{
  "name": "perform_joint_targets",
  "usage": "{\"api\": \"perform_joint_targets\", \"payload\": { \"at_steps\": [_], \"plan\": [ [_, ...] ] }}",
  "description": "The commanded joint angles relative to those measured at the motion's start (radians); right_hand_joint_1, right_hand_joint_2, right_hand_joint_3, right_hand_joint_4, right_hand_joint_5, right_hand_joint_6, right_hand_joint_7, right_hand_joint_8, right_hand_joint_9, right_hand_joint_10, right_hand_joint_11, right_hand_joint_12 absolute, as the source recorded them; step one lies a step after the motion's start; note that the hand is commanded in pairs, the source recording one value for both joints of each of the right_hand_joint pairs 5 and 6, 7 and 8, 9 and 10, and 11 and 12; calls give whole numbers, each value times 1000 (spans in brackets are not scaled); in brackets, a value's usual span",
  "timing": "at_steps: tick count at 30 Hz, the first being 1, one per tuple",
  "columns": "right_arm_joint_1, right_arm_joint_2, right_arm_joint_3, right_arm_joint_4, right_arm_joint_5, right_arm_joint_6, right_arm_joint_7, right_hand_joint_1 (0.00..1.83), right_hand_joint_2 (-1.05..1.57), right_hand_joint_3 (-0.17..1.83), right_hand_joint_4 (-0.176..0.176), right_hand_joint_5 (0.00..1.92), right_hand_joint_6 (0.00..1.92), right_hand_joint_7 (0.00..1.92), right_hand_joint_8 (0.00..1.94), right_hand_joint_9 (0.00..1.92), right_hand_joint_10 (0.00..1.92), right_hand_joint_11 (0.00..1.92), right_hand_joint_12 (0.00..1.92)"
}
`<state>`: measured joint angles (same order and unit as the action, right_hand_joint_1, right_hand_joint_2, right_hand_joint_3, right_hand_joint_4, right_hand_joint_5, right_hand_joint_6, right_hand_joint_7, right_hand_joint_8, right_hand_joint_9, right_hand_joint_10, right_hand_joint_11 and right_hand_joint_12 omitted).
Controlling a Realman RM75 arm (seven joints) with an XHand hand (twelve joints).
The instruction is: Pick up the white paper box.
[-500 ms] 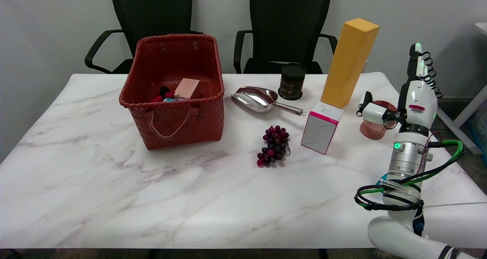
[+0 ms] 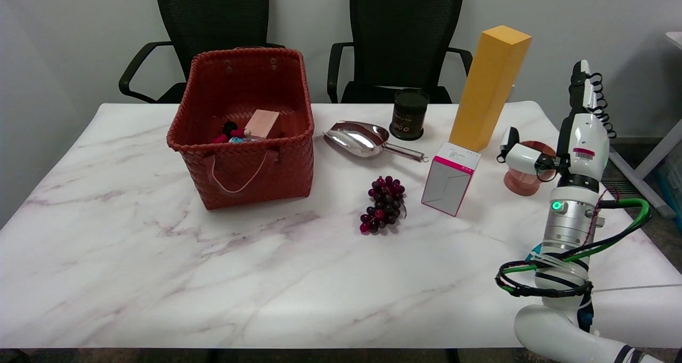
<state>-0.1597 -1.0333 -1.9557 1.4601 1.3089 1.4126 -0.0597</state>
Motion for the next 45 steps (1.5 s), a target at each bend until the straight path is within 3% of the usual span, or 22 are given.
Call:
{"api": "perform_joint_targets", "payload": {
  "at_steps": [1, 30, 45],
  "plan": [
    [-1, -1, -11, 35, -10, -1, 27, 1199, 443, 1153, 0, 82, 82, 183, 183, 247, 247, 242, 242],
    [-33, -26, -63, 133, 17, -15, 43, 1185, 493, 1119, 0, 83, 83, 200, 200, 261, 261, 251, 251],
    [-34, -21, -64, 113, 28, -25, 432, 1179, 405, 1163, 0, 82, 82, 197, 197, 261, 261, 257, 257]
  ]
}}
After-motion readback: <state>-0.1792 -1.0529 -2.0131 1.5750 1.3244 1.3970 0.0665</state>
